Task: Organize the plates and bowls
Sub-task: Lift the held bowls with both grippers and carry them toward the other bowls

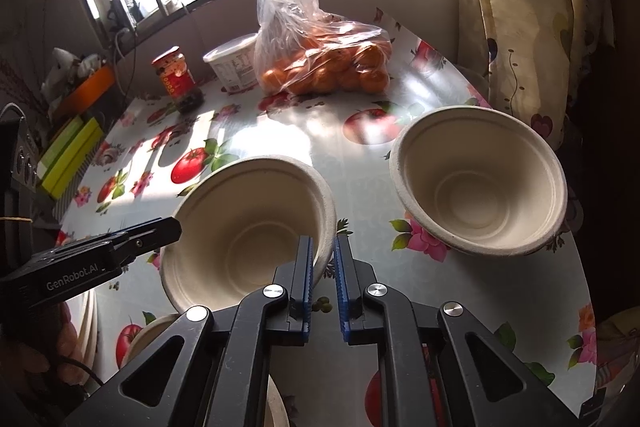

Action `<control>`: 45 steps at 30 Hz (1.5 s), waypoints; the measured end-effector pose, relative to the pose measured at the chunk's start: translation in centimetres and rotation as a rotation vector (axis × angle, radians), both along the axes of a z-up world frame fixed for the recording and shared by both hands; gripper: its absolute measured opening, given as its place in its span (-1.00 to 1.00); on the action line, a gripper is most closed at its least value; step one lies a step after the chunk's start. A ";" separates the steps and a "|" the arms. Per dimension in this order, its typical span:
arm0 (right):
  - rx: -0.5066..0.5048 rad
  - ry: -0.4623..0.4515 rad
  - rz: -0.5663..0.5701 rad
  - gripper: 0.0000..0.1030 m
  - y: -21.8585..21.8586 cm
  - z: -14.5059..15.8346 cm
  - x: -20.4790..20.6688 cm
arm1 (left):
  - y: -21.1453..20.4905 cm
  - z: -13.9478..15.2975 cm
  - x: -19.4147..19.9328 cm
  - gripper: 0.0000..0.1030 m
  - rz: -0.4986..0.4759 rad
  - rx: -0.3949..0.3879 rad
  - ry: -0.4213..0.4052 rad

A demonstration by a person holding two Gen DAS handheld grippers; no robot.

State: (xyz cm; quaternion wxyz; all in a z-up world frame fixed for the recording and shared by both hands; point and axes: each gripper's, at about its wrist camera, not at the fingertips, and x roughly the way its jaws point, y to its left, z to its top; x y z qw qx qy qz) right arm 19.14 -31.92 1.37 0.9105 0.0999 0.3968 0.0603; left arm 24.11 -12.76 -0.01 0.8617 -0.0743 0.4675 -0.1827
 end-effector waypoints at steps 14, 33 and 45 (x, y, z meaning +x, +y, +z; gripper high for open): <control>0.005 0.000 -0.002 -0.79 0.1 0.2 0.0 | -0.4 -0.6 -0.1 -0.75 -0.012 -0.022 0.029; 0.020 -0.024 -0.028 -0.79 -0.2 0.8 -0.5 | -0.5 0.3 -0.6 -0.75 -0.015 -0.011 0.001; 0.029 -0.045 -0.033 -0.79 -0.1 1.7 -1.2 | -0.5 1.4 -1.3 -0.75 -0.015 -0.002 -0.030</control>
